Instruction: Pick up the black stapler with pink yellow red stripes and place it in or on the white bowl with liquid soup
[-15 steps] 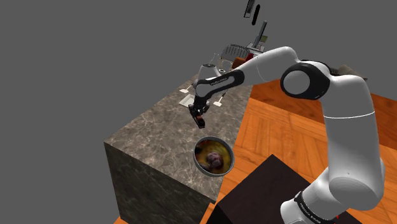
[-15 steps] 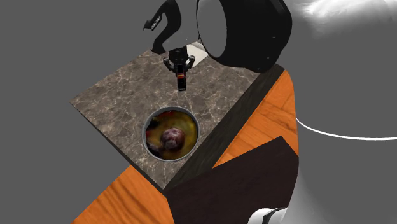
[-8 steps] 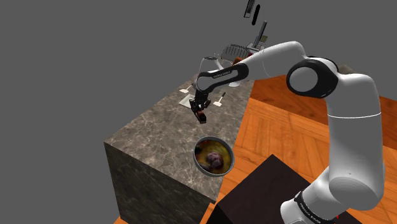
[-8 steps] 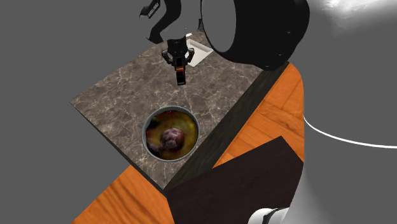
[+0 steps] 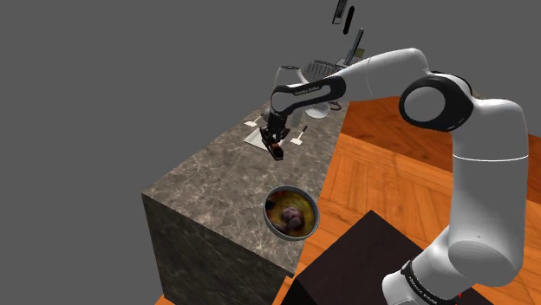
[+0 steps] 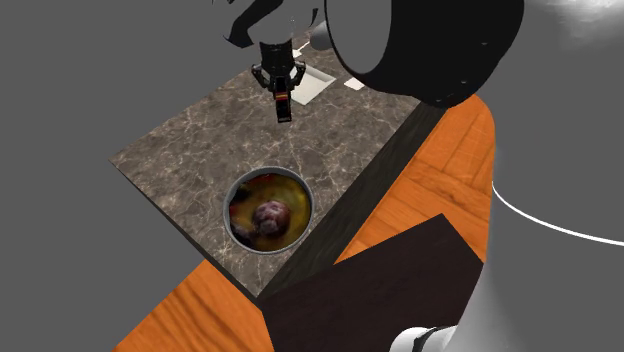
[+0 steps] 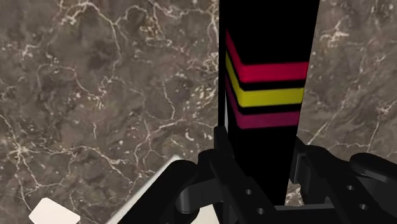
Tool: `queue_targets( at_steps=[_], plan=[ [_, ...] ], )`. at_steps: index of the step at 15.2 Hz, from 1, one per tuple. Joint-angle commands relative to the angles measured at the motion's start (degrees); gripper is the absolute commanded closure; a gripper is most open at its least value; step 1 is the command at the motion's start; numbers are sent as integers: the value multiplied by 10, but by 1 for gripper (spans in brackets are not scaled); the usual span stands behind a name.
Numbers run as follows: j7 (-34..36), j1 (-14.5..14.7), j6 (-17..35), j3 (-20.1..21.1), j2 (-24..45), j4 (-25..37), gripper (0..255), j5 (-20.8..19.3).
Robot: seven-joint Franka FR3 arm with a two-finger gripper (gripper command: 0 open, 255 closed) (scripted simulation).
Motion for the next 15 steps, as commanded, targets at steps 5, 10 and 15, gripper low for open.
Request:
queue_targets(
  at_steps=[5,10,15],
  plan=[
    [0,1,-36,1,-21,15,255,1],
    [-1,1,-62,1,-34,28,255,2],
    [29,19,-5,9,-135,-131,255,0]
  ],
)
